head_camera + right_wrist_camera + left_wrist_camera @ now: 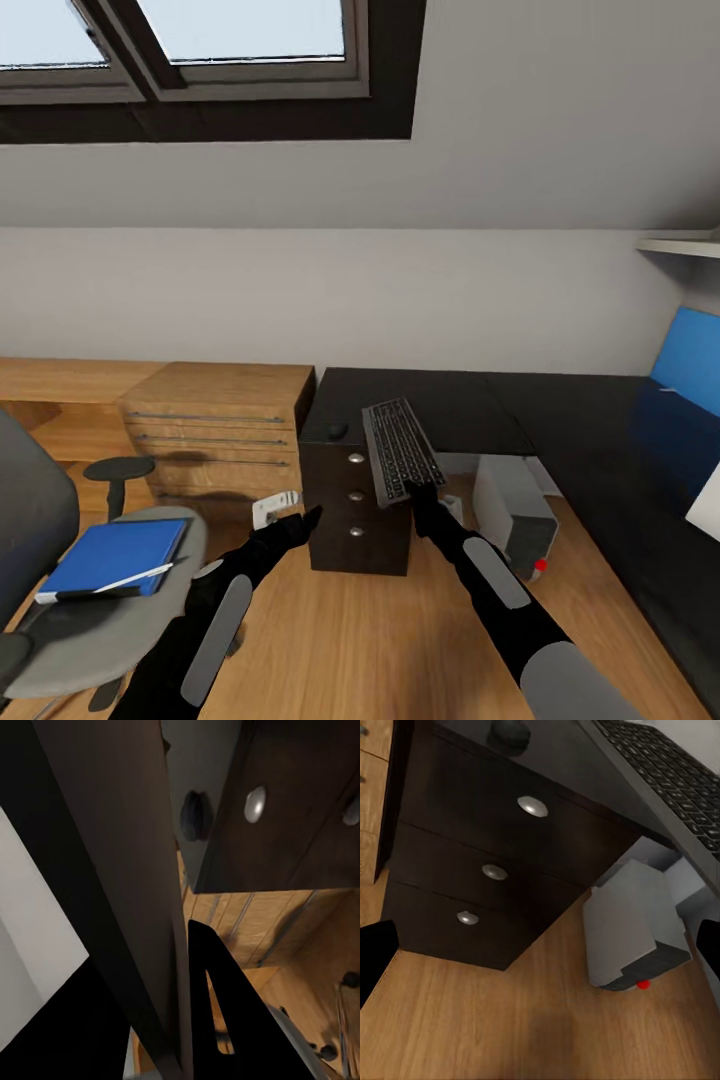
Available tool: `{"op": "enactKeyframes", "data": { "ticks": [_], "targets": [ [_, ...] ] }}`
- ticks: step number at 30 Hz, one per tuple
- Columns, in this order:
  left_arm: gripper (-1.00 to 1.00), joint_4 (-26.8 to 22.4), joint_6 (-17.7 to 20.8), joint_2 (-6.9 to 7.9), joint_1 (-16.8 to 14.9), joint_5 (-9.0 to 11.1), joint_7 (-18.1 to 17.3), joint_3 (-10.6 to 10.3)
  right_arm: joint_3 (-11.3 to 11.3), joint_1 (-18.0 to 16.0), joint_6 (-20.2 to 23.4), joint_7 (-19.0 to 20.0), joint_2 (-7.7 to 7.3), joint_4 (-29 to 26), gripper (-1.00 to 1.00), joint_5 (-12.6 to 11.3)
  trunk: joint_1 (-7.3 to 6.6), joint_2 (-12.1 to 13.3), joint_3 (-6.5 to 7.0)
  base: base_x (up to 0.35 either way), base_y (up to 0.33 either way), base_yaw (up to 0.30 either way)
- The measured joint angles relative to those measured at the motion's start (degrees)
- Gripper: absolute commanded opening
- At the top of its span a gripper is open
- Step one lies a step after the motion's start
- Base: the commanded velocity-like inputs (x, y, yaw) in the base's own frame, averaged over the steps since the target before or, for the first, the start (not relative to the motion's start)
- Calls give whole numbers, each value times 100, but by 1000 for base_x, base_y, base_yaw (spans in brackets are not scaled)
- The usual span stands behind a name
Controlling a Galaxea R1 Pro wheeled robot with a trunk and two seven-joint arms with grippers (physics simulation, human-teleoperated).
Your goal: In the bedroom, organize the workspace by keeping the computer under the desk, ensuring the monitor is on the desk, placing the keyboard on the desk next to the monitor, placing the mouse on the desk next to the keyboard, moving the folder from the swivel chair onto the desk next to the mouse, stacking the notebook on top of the folder with the pen on top of the notebook, and positioning the swivel chair next to the desk.
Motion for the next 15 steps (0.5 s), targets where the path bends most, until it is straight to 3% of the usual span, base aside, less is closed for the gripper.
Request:
{"op": "enactKeyframes", "data": {
  "ticks": [6, 9, 15],
  "targets": [
    [100, 0, 1, -2, 0, 0, 0, 0, -1, 0, -28, -12, 0, 0, -100, 4, 0, 0, 0, 244, 205, 0],
    [100, -1, 1, -2, 1, 2, 0, 1, -33, -1, -389, -9, -1, 1, -100, 22, 0, 0, 0, 221, 160, 0],
    [100, 1, -1, 4, 0, 4, 0, -1, -33, 0, -485, 57, 1, -22, -100, -50, -1, 0, 0, 303, 26, 0]
  ]
}}
